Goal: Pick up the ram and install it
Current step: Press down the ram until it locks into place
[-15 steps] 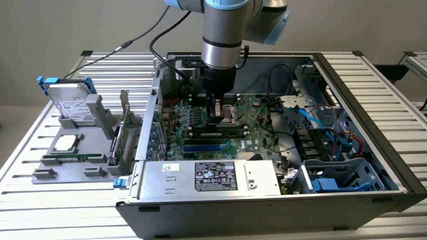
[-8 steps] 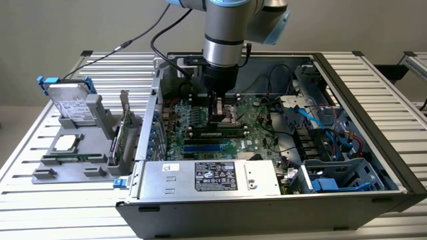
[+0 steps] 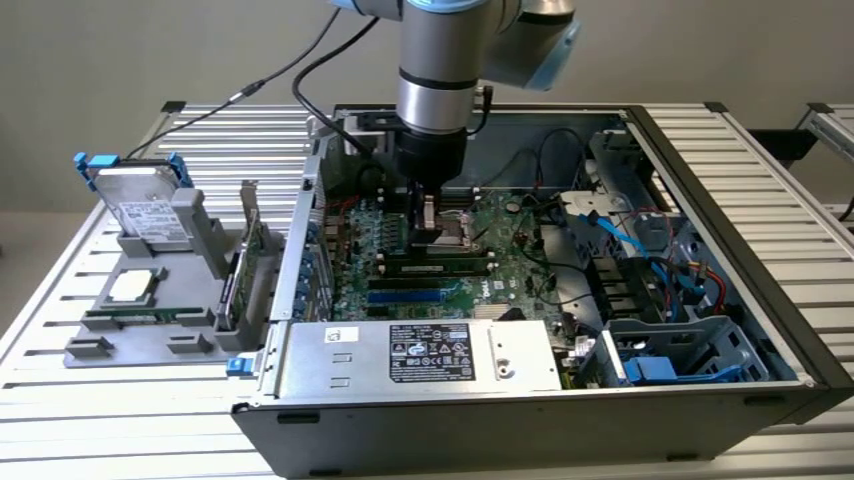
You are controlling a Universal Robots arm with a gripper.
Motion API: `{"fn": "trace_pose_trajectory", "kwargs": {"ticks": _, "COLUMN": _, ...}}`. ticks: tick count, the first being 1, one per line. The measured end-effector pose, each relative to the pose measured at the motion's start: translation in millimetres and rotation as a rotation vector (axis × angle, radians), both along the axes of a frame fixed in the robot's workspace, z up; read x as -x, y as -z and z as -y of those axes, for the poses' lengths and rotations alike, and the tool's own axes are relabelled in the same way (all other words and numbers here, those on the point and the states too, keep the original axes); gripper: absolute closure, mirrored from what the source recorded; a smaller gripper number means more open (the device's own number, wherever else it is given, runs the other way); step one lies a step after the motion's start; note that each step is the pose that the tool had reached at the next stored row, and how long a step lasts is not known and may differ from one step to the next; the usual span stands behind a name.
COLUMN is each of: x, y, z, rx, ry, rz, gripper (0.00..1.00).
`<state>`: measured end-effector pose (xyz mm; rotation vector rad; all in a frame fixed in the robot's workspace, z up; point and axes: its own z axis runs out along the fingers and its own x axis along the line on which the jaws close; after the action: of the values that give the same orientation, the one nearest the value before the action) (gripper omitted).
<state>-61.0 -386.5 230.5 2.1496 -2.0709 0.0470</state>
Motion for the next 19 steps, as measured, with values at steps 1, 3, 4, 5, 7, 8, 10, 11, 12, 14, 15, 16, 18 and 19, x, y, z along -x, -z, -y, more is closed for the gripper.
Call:
{"fn": "trace_pose_trajectory", "kwargs": {"ticks": 1, "x": 1.5, "y": 0.1, "z": -0.2, "rx": 0.0005, "ry": 0.0, "rz": 0.0, "gripper": 0.9}}
{"fn": "trace_pose_trajectory", "kwargs": {"ticks": 3, "x": 3.2, "y": 1.1, "z": -0.5, "rx": 0.0016, "ry": 0.0, "rz": 0.0001, "gripper": 0.9}}
{"fn": "trace_pose_trajectory", "kwargs": {"ticks": 4, "x": 3.3, "y": 2.0, "z": -0.6, "rx": 0.0024, "ry": 0.0, "rz": 0.0, "gripper": 0.9}}
{"fn": "trace_pose_trajectory", "kwargs": {"ticks": 5, "x": 3.3, "y": 3.2, "z": -0.7, "rx": 0.003, "ry": 0.0, "rz": 0.0001, "gripper": 0.9}}
{"fn": "trace_pose_trajectory", "kwargs": {"ticks": 7, "x": 3.4, "y": 5.0, "z": -0.7, "rx": 0.0042, "ry": 0.0, "rz": -0.0001, "gripper": 0.9}}
{"fn": "trace_pose_trajectory", "kwargs": {"ticks": 8, "x": 3.4, "y": 5.6, "z": -0.6, "rx": 0.005, "ry": 0.0, "rz": -0.0003, "gripper": 0.9}}
{"fn": "trace_pose_trajectory", "kwargs": {"ticks": 10, "x": 3.5, "y": 6.1, "z": -0.7, "rx": 0.0053, "ry": 0.0, "rz": -0.0004, "gripper": 0.9}}
{"fn": "trace_pose_trajectory", "kwargs": {"ticks": 11, "x": 3.4, "y": 6.2, "z": -0.7, "rx": 0.0053, "ry": 0.0, "rz": -0.0002, "gripper": 0.9}}
{"fn": "trace_pose_trajectory", "kwargs": {"ticks": 12, "x": 3.4, "y": 6.3, "z": -0.8, "rx": 0.0052, "ry": 0.0, "rz": 0.0, "gripper": 0.9}}
{"fn": "trace_pose_trajectory", "kwargs": {"ticks": 14, "x": 3.4, "y": 6.0, "z": -0.8, "rx": 0.005, "ry": 0.0, "rz": -0.0001, "gripper": 0.9}}
{"fn": "trace_pose_trajectory", "kwargs": {"ticks": 15, "x": 3.4, "y": 4.5, "z": -0.9, "rx": 0.0038, "ry": 0.0, "rz": -0.0003, "gripper": 0.9}}
{"fn": "trace_pose_trajectory", "kwargs": {"ticks": 16, "x": 3.3, "y": 1.3, "z": -0.9, "rx": 0.0045, "ry": 0.0, "rz": -0.002, "gripper": 0.9}}
{"fn": "trace_pose_trajectory", "kwargs": {"ticks": 18, "x": 2.8, "y": -5.3, "z": -0.8, "rx": 0.0051, "ry": 0.0, "rz": -0.0054, "gripper": 0.9}}
{"fn": "trace_pose_trajectory", "kwargs": {"ticks": 19, "x": 2.0, "y": -7.4, "z": -0.7, "rx": 0.0051, "ry": 0.0, "rz": -0.0067, "gripper": 0.9}}
